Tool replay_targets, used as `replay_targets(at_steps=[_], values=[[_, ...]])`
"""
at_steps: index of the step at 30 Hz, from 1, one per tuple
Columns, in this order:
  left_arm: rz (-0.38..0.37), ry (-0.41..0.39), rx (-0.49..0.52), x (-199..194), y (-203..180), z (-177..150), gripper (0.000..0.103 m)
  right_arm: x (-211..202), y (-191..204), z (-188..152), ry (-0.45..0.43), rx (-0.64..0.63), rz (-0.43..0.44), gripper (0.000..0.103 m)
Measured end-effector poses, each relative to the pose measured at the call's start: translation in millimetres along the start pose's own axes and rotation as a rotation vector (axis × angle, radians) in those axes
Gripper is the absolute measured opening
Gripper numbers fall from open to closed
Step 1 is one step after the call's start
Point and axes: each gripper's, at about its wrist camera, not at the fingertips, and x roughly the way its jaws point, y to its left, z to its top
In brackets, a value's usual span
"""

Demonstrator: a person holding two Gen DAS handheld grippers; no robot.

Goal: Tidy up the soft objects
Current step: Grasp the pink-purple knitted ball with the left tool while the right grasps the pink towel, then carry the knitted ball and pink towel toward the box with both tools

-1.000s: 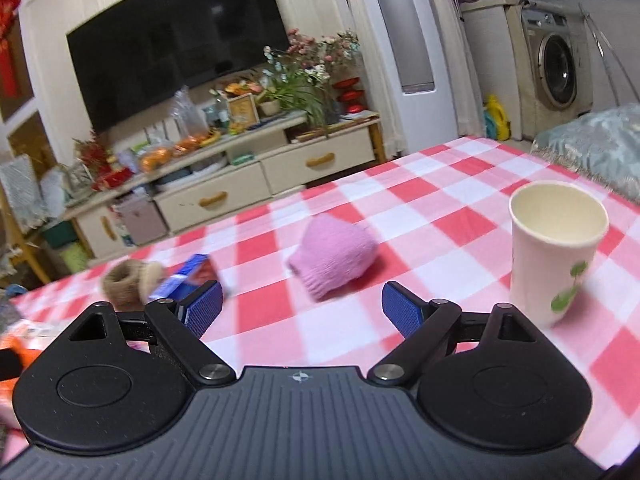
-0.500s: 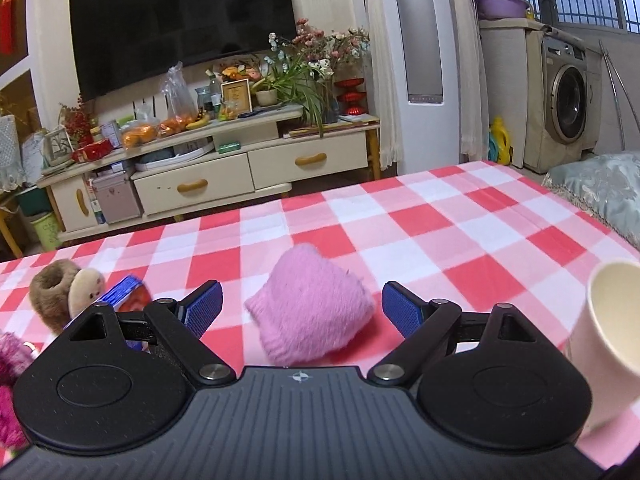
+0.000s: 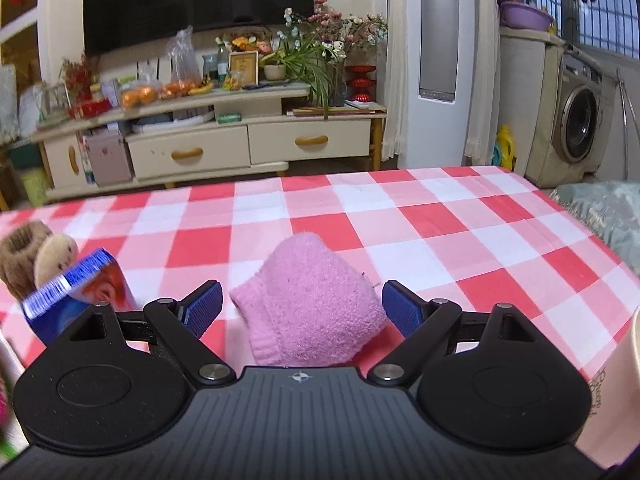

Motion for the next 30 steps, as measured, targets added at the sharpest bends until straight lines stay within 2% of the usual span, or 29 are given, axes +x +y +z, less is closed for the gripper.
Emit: replay_targets(at_steps=[5,9,16,30], values=[[-0.025,0.015,-0.019,5,0,0,0.078,2,5,-2,-0.006,-0.046,-0.013,0.103],[-0.039,0.017,-0.041,4,2,1,0.069,3,8,-3,-0.011,-0.072,-0.021,0.086],[-0.054,0.022,-0.067,2,8,1,0.059,0,10,-6,-0.009,-0.090,-0.012,0.075],[-0.068,0.035,-0.062,-16,18,-8,0.049,-24,9,-23,0.008,-0.028,0.050,0.071]])
